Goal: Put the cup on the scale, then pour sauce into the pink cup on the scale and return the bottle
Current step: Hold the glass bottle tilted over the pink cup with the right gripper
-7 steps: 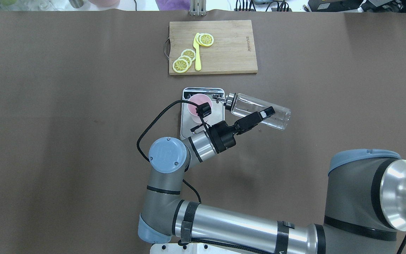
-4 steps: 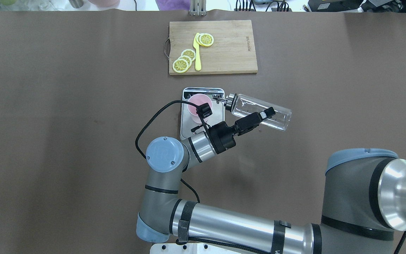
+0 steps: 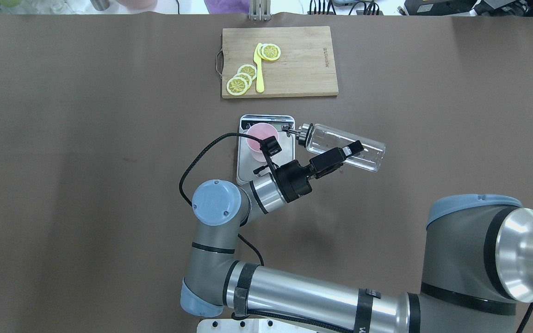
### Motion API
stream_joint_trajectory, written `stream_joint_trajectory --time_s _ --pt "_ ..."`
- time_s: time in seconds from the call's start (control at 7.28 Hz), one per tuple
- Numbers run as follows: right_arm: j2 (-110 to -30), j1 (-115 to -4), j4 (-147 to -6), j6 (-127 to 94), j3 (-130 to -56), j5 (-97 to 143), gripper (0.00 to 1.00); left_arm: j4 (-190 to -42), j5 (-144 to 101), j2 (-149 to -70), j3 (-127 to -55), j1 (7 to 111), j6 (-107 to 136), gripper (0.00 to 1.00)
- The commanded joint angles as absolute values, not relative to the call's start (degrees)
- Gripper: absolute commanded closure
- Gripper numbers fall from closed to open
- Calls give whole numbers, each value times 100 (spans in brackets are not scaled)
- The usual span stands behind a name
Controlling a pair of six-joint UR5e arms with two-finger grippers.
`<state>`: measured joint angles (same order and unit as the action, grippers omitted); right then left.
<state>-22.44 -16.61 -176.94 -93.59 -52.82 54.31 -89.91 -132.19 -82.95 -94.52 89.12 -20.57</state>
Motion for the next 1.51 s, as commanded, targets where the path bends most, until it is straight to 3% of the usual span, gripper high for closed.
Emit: stream_joint_trajectory --time_s 0.0,1.37 --pt "-2206 -1661 -17789 -9369 -5265 5432 100 -9009 -13219 -8279 -9448 8912 -2057 2" --pt "-1828 -1644 -18149 -9360 -4614 5642 100 -9009 -13219 -8279 -9448 8912 -2057 2"
